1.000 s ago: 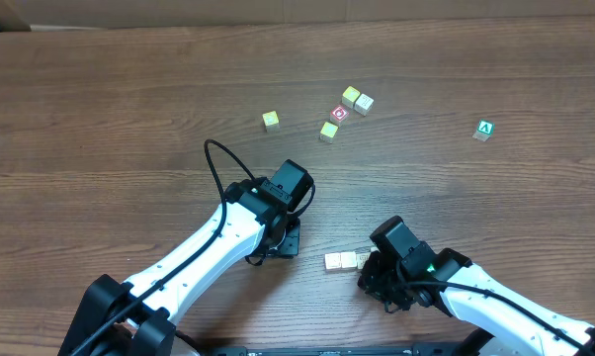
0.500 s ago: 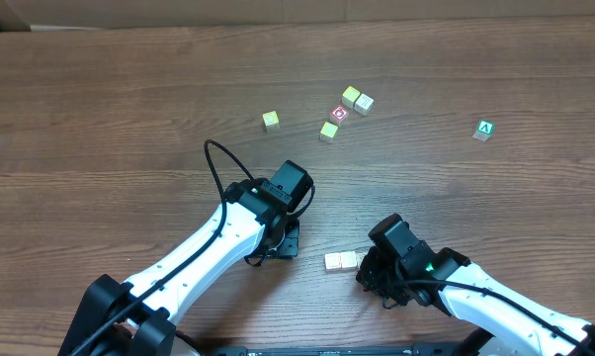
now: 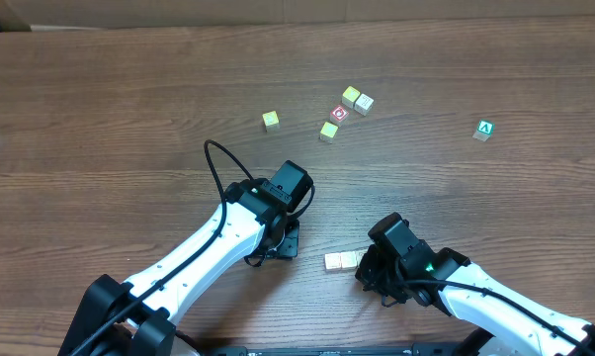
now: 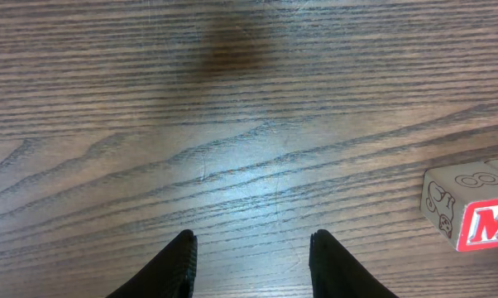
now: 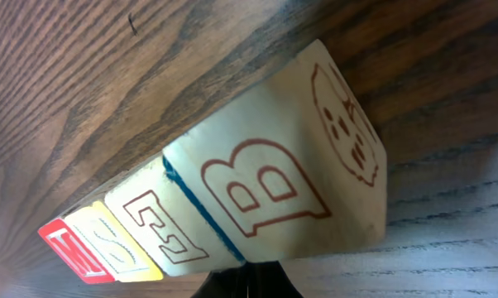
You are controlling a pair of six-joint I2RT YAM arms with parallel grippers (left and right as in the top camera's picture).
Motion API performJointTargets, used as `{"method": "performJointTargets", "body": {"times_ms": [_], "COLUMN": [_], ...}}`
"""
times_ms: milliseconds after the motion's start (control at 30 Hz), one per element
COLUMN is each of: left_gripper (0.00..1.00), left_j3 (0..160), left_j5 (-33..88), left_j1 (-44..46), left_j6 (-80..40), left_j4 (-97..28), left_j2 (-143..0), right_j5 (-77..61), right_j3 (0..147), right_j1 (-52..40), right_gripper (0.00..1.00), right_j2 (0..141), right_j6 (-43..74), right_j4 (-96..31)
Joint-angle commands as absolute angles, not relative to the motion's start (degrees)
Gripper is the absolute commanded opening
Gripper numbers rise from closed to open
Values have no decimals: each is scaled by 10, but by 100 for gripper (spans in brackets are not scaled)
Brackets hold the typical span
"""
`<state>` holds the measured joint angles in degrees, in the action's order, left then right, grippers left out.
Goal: Flip 4 blocks
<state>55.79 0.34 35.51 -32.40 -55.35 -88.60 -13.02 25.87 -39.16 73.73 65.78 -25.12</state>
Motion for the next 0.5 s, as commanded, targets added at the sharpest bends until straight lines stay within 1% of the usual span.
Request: {"method": "performJointTargets", "body": {"times_ms": [0,467], "left_gripper": [38,38], "left_j3": [569,569], "left_j5": [-4,-4], "left_j1": [352,352], "left_j6": [-317,-317], "left_j4": [-556,-555], "left_j2": [-875,-875], "right_j5": [-121,-121], "right_j3": [255,255], "right_j1": [-395,-395], "right_gripper": [4,4], "right_j2": [741,741], "right_j6": [656,649], "right_j4": [-247,-243]}}
